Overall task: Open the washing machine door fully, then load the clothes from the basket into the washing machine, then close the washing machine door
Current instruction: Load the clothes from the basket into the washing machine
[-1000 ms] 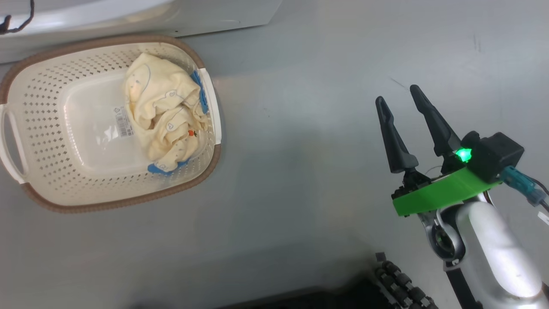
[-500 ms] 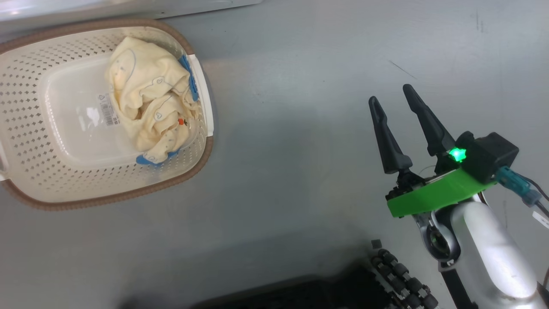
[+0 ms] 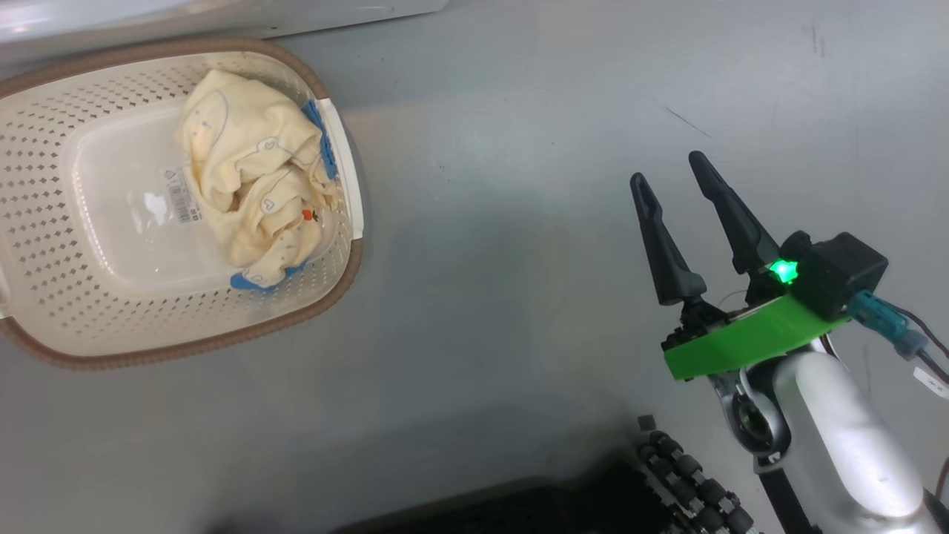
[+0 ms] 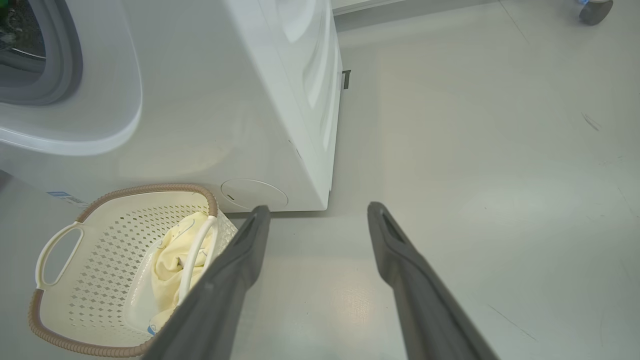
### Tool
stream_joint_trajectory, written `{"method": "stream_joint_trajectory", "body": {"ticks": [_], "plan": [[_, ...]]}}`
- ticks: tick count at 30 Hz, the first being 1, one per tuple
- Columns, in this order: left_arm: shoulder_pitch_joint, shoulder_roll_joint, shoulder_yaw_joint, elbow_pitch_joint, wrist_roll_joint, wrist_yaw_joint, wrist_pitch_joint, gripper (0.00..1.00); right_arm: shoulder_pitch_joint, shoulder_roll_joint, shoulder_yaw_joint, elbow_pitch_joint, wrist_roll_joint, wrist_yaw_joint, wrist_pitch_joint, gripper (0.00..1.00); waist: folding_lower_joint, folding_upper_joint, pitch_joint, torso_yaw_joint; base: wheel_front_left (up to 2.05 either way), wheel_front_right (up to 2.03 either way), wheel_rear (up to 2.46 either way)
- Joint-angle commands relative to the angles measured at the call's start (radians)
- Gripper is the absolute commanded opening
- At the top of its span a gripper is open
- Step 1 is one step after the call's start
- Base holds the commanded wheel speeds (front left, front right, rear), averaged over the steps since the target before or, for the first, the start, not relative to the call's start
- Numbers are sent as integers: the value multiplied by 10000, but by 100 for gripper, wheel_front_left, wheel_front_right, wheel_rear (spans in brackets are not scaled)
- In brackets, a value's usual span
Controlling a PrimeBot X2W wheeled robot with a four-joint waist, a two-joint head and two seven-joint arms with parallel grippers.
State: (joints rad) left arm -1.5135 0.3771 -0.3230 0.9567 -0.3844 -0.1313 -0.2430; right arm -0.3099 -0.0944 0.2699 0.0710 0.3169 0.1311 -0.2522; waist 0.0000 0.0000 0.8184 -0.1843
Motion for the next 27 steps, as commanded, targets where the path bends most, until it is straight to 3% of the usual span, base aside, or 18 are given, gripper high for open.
{"method": "stream_joint_trajectory", "body": {"ticks": [1, 11, 12, 13, 27], "plan": [[-246, 427, 15, -51, -158, 8, 111, 0, 449, -59, 214, -215, 62, -4, -95, 100, 0, 0, -8, -20, 0, 0, 0], [-596, 527, -752, 641, -935, 7, 514, 0, 430, -59, 258, -160, 72, -4, -95, 100, 0, 0, -130, -39, 0, 0, 0], [-629, 547, -780, 681, -978, 7, 456, 4, 424, -56, 260, -157, 75, -4, -95, 100, 0, 0, -138, -39, 0, 0, 0], [-657, 553, -787, 742, -1033, 7, 413, 100, 419, -55, 259, -153, 73, -4, -95, 100, 0, 0, -148, -35, 0, 0, 0], [-464, 299, -997, 1252, -1333, 6, -78, 100, 282, -58, 63, -85, 106, -4, -95, 100, 0, 0, -531, 170, 0, 0, 0]]}}
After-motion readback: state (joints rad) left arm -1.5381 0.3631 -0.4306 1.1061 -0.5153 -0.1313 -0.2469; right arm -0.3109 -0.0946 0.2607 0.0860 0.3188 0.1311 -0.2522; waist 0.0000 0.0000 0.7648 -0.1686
